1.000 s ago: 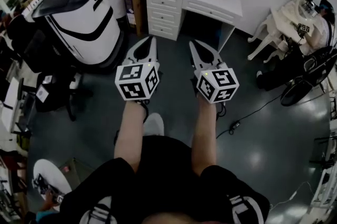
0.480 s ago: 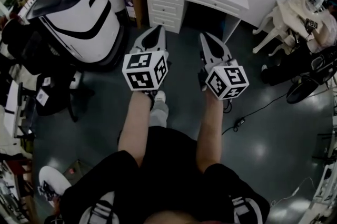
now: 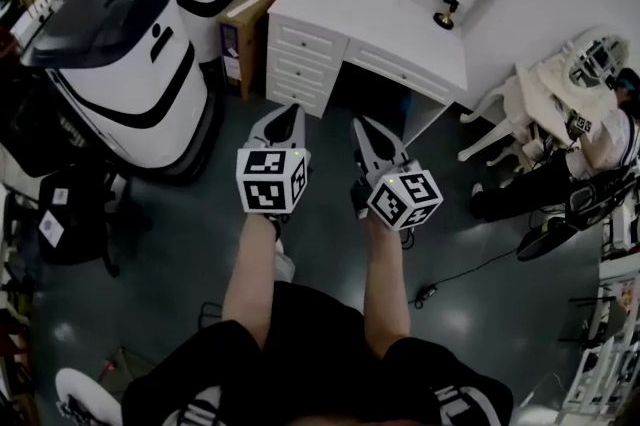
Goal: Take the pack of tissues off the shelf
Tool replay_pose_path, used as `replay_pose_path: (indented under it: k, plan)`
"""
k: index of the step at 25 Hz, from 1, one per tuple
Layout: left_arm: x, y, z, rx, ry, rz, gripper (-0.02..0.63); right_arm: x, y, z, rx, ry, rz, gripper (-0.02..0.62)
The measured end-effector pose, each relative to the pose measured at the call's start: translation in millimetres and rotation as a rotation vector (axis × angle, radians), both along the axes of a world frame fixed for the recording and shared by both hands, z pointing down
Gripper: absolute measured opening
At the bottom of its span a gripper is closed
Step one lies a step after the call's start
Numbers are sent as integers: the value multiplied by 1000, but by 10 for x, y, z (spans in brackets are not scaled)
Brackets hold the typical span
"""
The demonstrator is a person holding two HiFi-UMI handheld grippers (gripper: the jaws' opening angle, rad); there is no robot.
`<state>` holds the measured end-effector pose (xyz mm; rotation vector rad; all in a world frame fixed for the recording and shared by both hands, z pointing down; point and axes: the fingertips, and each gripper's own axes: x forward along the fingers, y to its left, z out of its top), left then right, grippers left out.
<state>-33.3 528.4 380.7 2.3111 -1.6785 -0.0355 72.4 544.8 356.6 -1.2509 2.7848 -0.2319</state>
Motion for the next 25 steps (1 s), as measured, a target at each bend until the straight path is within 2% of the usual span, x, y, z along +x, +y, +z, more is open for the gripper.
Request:
replay_pose_path:
  k: [2, 5, 8, 10, 14, 17, 19, 22, 25]
  plan:
    - [-98, -321, -9, 6, -32, 13, 6, -301, -386, -105, 20, 19, -54, 8]
    - [-350, -749, -24, 23, -38, -4, 6, -878, -811, -200, 45, 29, -175, 8]
    - [-505, -1005, -42, 34, -132, 2, 6, -1247, -1104, -199, 70, 34, -211, 8]
    - [-520, -1147, -92, 60, -180, 18, 6, -1279, -1279, -198, 78, 23, -175, 8]
    - [-638, -1338, -79, 51, -132, 24, 6, -1286, -1480, -202, 91, 22, -167, 8]
    - [-583, -1417, -66, 60, -151, 73, 6, -1130, -1685, -223, 84, -4, -96, 8]
    - [-542, -1421, -111, 90, -131, 86, 6, -1132, -1768, -200, 70, -27, -73, 8]
    - [-540, -1469, -200, 107, -84, 68, 6, -1271, -1775, -228, 91, -58, -102, 8]
    - [-578, -1563, -262, 121, -99, 75, 6, -1415, -1857, -243, 112, -57, -134, 8]
